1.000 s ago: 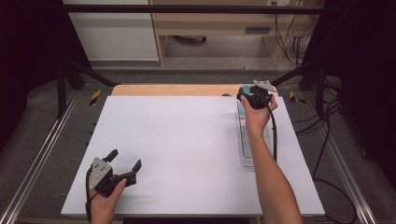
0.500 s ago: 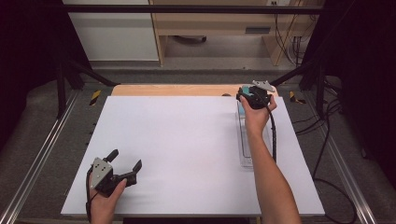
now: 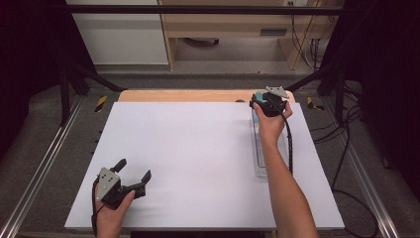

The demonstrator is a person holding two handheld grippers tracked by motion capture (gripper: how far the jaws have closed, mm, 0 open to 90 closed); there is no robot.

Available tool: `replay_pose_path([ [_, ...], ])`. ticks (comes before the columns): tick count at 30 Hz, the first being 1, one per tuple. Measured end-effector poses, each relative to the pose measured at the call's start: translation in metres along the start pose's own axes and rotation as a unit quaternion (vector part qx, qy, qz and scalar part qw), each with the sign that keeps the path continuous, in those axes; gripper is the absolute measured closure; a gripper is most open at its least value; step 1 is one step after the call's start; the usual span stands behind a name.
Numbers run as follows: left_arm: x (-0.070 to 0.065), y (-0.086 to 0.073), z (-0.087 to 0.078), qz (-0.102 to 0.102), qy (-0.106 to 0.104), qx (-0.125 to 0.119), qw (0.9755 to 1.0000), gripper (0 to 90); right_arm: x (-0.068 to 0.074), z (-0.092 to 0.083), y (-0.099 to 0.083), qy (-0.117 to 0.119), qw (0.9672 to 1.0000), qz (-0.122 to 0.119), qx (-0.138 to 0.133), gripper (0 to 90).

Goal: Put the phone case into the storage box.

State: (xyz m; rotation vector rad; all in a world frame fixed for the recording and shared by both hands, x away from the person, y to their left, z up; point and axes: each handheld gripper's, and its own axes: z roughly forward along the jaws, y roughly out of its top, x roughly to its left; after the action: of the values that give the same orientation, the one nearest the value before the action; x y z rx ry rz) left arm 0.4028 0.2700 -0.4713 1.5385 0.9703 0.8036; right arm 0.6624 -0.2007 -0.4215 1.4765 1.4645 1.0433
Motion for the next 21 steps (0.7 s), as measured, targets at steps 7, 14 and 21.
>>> replay_pose_path([
  [7,-0.0004,-0.0001,0.0004,0.0,-0.001,0.0,1.0,3.2,0.0001,0.0007,-0.0019,-0.003,1.0,-0.008,0.001,17.2],
  [14,-0.0001,-0.0001,0.0003,-0.001,0.0,0.0,1.0,3.2,-0.0019,0.0004,-0.0018,-0.002,1.0,-0.007,0.002,17.2],
  [21,-0.0005,-0.0002,0.0004,0.0,-0.001,0.0,1.0,3.2,-0.0027,0.0012,-0.0016,0.0,1.0,-0.006,0.003,17.1],
])
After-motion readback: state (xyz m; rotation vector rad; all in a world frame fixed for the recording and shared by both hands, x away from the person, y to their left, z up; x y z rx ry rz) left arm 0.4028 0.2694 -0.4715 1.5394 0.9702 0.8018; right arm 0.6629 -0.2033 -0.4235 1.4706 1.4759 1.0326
